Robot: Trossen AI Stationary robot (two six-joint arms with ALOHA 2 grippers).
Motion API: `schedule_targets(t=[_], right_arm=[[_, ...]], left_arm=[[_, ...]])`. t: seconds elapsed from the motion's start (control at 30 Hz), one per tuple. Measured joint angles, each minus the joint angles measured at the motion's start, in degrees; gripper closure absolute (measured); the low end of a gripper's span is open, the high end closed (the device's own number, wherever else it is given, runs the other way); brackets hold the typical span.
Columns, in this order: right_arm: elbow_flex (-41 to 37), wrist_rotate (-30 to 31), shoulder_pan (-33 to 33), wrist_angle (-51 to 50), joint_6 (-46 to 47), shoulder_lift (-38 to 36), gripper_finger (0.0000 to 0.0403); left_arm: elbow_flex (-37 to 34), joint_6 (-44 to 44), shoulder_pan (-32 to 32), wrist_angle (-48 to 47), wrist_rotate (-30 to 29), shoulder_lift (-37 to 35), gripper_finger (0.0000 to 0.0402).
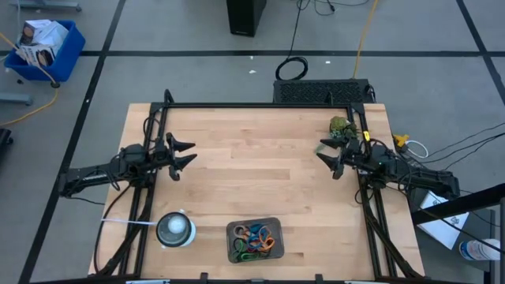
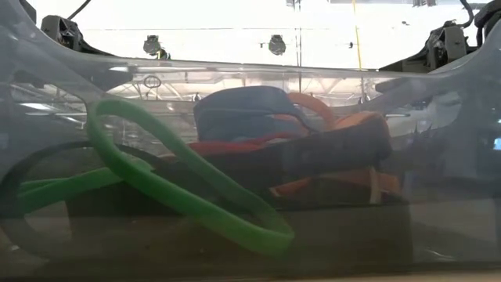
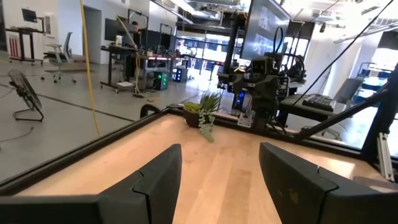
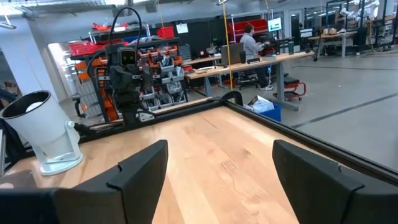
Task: Pick and place rubber bands into bin
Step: Return to Home Position
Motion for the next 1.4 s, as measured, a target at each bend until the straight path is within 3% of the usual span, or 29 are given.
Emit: schedule_targets(t=[1.4], right_arm=[[-0.04, 0.02, 0.0, -0.4, -0.02, 0.01, 0.0117]], left_arm=[[0.0, -0.38, 0.0, 0.01, 0.07, 0.0, 0.0178]])
